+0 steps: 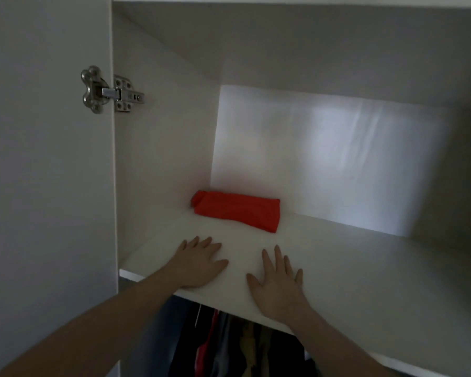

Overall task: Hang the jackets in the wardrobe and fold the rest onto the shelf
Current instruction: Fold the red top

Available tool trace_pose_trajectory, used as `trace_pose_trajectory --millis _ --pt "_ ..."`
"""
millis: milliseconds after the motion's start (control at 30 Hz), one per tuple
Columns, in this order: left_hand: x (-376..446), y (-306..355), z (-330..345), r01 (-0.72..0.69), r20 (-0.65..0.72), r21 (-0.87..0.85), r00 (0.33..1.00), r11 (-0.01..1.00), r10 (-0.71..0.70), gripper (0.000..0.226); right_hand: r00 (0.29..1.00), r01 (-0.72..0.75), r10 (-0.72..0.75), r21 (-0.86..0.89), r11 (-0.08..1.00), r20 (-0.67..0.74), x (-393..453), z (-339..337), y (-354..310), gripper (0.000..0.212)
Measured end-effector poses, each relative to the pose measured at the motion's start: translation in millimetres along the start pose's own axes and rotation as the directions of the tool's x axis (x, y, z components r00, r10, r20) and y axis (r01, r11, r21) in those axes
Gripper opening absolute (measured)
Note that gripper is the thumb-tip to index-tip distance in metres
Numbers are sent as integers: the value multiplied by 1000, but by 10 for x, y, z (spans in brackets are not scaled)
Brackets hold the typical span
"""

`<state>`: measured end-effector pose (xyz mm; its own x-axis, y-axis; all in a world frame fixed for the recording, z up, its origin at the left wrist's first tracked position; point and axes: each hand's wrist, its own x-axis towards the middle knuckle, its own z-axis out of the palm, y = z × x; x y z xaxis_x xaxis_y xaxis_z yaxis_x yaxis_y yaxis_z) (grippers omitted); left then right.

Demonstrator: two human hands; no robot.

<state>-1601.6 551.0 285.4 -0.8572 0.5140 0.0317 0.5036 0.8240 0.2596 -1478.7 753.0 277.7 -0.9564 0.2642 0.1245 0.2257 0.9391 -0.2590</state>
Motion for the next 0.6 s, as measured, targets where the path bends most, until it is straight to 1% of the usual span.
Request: trace_pose_trajectory --millis 100,233,367,467,500,533,567,600 --pt "-12 -20 24 -23 -16 -32 1000 999 22 73 1000 -2 1 34 999 12 -289 -24 -68 80" --pt "27 -77 78 -60 -39 -50 998 997 59 71 997 -8 7 -15 1000 -76 -641 38 -174 75" --pt "59 -89 133 -105 -66 -14 992 994 103 71 990 -74 68 -43 996 -124 -708 34 -252 73" --pt "-40 -25 144 -146 -49 -12 988 989 145 71 985 -98 92 -38 994 -147 -731 17 -290 73" --pt "-121 7 157 -161 -39 -26 986 987 160 71 981 -107 103 -14 994 -166 -757 -6 -311 73" --pt "-220 41 178 -179 -38 -39 983 983 178 70 974 -107 114 45 993 -194 -785 -37 -333 73" --pt "-330 75 204 -200 -48 -46 979 979 198 69 964 -98 134 159 982 -230 -818 -76 -353 71" --pt "-446 106 224 -223 -60 -46 974 974 220 68 947 -80 170 314 946 -273 -865 -124 -376 68"
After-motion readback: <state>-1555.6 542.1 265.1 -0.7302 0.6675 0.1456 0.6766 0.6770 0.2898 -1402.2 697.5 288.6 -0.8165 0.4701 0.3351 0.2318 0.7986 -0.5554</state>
